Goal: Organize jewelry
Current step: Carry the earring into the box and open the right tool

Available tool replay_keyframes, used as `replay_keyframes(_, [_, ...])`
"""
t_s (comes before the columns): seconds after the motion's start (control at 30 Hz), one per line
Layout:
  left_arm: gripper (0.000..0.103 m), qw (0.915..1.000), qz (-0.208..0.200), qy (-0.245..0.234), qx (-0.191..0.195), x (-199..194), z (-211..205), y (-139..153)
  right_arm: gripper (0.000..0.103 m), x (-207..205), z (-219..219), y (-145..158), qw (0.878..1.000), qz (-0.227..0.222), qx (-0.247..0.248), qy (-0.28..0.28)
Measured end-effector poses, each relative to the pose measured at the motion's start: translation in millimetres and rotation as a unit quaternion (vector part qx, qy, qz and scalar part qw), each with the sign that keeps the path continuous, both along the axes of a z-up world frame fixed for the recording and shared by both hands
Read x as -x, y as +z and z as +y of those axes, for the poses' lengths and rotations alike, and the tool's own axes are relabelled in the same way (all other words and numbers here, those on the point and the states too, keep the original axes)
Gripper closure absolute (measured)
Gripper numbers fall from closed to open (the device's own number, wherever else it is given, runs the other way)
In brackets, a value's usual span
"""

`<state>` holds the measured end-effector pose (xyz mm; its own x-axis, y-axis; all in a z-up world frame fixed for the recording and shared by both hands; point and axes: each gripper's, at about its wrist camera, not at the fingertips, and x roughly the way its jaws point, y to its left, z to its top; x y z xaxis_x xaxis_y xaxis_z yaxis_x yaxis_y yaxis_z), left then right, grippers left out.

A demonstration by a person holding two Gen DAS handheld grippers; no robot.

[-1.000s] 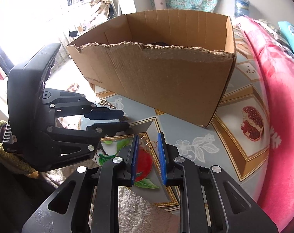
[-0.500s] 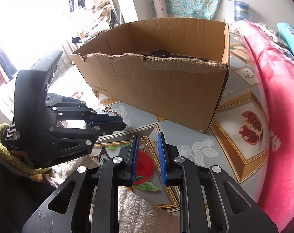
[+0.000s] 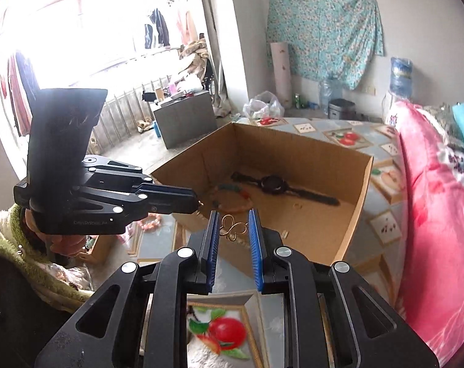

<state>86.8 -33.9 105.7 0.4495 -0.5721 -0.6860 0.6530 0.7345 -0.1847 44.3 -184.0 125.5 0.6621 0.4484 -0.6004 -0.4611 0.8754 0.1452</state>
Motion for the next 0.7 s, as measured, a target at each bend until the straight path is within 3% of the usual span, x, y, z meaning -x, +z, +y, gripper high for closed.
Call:
replay_keyframes(0.07, [0.096,0.9996,0.019,0.016,-0.016,-26.3,-7.1,-6.1,0.086,-23.7,-0.1,-0.7,1.000,0.011,0.014,0.002])
replay_keyframes(0.17, [0.096,0.9957,0.084,0.034,-0.021,-67.2,-15.4,-24.8,0.086,-68.0,4.1,-10.3,0.998,0.048,0.046,0.001])
replay_keyframes(0.37, [0.096,0.9874,0.130,0.076,-0.047,-112.9,-24.9,-46.7,0.085,-117.0,9.9,-32.2,0.992,0.091,0.084,-0.015])
replay_keyframes(0.7, [0.091,0.9869,0.122,0.105,-0.005,-118.5,-8.2,-42.5,0.082,-118.0,-7.6,-21.8,0.995,0.074,0.058,-0.038])
